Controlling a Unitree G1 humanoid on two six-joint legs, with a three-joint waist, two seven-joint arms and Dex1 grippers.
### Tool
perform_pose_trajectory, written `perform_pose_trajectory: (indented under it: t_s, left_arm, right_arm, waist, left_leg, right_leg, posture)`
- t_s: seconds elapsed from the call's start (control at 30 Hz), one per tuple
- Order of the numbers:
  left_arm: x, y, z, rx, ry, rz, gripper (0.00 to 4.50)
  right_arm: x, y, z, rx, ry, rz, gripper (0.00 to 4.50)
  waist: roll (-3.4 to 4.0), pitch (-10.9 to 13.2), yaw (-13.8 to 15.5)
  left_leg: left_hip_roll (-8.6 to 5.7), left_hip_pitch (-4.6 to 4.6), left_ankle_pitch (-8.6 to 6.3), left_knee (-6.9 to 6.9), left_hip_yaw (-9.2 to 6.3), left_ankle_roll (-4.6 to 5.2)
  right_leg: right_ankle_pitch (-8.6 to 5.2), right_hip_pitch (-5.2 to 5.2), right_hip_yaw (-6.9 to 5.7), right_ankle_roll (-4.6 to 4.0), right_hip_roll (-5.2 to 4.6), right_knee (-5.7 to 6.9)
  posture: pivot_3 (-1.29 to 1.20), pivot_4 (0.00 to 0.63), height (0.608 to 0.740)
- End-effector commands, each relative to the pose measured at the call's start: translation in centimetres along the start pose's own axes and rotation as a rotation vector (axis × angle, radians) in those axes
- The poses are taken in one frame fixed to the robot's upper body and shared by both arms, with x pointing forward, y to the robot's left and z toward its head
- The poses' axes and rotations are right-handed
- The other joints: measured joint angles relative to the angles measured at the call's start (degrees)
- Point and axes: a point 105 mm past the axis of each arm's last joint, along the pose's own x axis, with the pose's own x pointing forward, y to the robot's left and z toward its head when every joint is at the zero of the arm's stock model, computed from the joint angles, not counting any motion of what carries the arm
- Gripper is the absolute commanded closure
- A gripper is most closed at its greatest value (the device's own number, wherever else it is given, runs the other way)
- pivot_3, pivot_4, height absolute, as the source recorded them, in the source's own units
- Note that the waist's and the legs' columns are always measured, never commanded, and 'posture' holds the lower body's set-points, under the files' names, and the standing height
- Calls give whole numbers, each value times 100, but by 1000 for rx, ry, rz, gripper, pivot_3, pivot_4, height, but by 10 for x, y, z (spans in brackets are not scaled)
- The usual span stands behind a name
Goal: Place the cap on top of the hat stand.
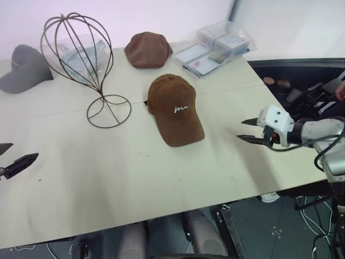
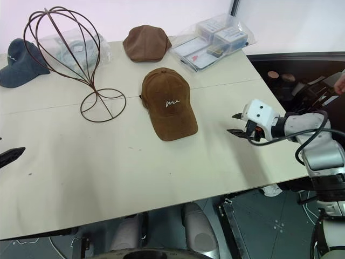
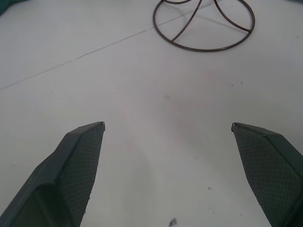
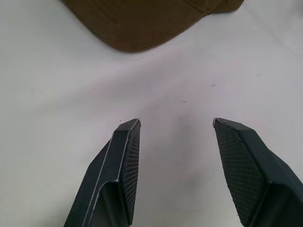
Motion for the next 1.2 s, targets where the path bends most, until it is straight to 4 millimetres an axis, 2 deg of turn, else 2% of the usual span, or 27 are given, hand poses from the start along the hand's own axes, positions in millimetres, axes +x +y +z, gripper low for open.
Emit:
perform_pose_trajectory:
  t_s: [0.03, 0.27, 0.37, 0.57, 0.67, 0.73, 0.9, 1.1, 1.2]
  left_arm:
    - [2, 1, 11, 38, -7, -5, 0]
    - [9, -3, 14, 48, -4, -34, 0]
    - [9, -5, 14, 52, 0, -40, 0]
    - [4, -10, 19, 47, 0, -69, 0]
    - [5, -9, 20, 50, 2, -66, 0]
    - [6, -10, 21, 50, -1, -65, 0]
    - [5, -13, 23, 56, -3, -68, 0]
    - [0, -13, 25, 62, 0, -56, 0]
    - [-1, -14, 25, 64, 0, -51, 0]
  right_arm:
    - [6, 1, 12, -150, -87, -39, 2037]
    - [27, 23, 39, -193, -250, -26, 2037]
    - [37, 46, 49, -285, -314, 6, 2037]
    - [51, 62, 48, -568, -379, -36, 2037]
    - [59, 70, 43, -652, -408, -39, 2037]
    - [66, 70, 38, -681, -410, -57, 2037]
    - [77, 54, 34, -770, -405, -168, 2037]
    - [88, 42, 15, -892, -344, -243, 2037]
    - [92, 42, 16, -949, -374, -266, 2037]
  waist:
    - [-1, -1, -1]
    - [-3, -2, 1]
    - [-10, -7, 11]
    - [-11, -7, -11]
    - [-11, -7, -22]
    - [-11, -7, -36]
    - [-12, -7, -129]
    - [-14, -8, -184]
    - [-17, -10, -192]
  left_leg:
    - [0, 0, 0, 0, 0, 0]
    - [1, 7, 1, 5, -1, 0]
    - [1, 8, 1, 7, -2, 1]
    - [3, 7, 1, 38, -2, 0]
    - [2, 6, 0, 60, -1, 0]
    - [2, 7, 0, 70, -1, 0]
    - [0, 7, 1, 83, 2, 0]
    - [-4, 7, 1, 77, 2, -1]
    - [-3, 7, 1, 74, 1, 0]
  right_leg:
    - [0, 1, 0, 0, 0, 0]
    - [2, 5, 2, 2, 4, 16]
    - [3, 6, 2, 1, 4, 18]
    - [5, 13, 4, -2, 6, 24]
    - [8, 20, 8, -6, 6, 24]
    - [8, 23, 9, -7, 6, 24]
    - [12, 28, 20, -13, 6, 24]
    - [25, 27, 26, -34, 7, 24]
    - [27, 26, 27, -38, 10, 24]
  posture:
    - [0, 150, 740]
    - [0, 150, 740]
    - [0, 150, 740]
    - [0, 150, 740]
    - [0, 150, 740]
    - [0, 150, 740]
    - [0, 150, 740]
    - [0, 150, 740]
    - [0, 150, 740]
